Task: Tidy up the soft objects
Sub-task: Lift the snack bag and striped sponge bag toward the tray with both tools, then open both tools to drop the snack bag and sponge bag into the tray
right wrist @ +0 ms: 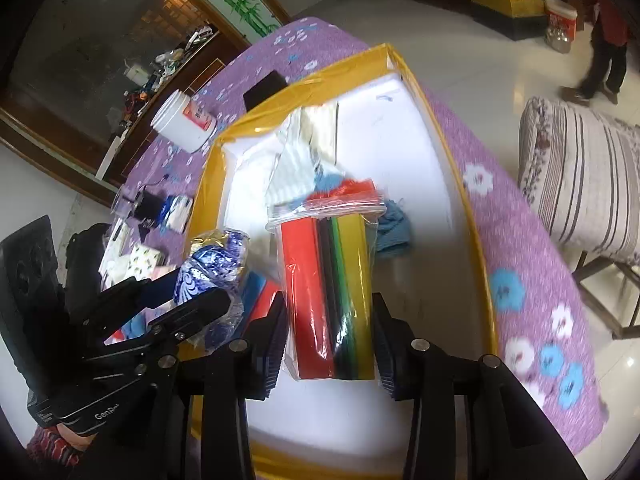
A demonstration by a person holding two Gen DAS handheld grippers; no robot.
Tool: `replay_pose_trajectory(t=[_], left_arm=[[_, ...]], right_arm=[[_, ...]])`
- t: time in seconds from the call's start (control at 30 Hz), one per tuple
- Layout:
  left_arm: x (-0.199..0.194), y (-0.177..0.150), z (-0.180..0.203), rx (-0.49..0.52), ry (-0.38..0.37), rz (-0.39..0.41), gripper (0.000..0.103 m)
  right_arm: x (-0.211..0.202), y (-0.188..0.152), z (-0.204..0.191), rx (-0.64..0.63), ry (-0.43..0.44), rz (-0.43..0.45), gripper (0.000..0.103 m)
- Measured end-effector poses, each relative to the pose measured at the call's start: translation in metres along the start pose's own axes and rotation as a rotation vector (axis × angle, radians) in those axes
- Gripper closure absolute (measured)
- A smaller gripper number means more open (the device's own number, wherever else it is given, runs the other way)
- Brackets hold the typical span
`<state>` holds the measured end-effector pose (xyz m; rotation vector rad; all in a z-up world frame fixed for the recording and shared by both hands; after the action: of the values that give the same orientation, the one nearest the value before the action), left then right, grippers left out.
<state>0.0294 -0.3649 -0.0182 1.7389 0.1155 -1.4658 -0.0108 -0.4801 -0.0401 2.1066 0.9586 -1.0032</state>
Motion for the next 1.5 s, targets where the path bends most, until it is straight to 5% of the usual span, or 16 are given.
replay_pose_trajectory(t=[0.47,0.83,1.5], left_arm=[[0.012,0.003,0.006,0.012,0.008,-0.013,0.061],[0.008,0.001,0.014,0.041,0.001,-0.015,0.057],[-0.047,-0.014,0.012,0.086,0.047,0.064,0.046]], right_arm=[[0.011,-0.008,-0.002,-0.018,0.001,-0.046,0.060],[-0.004,-0.011,-0.004,-0.021,-0.014,-0.001,0.052],[-0.023,-0.025,-0.014,0.014,-0.021,0.080,0.050]])
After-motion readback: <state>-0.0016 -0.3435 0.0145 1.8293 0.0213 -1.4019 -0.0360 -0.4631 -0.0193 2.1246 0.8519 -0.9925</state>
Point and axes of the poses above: each gripper's, at about its wrist camera, not at the fingertips, and x roughly the way its jaws point, z to its right, y to its top, the point moved 10 cm from there along x, roughly the way its jaws point, and after that the axes turned 14 degrees about x, right-handed, at the moved point
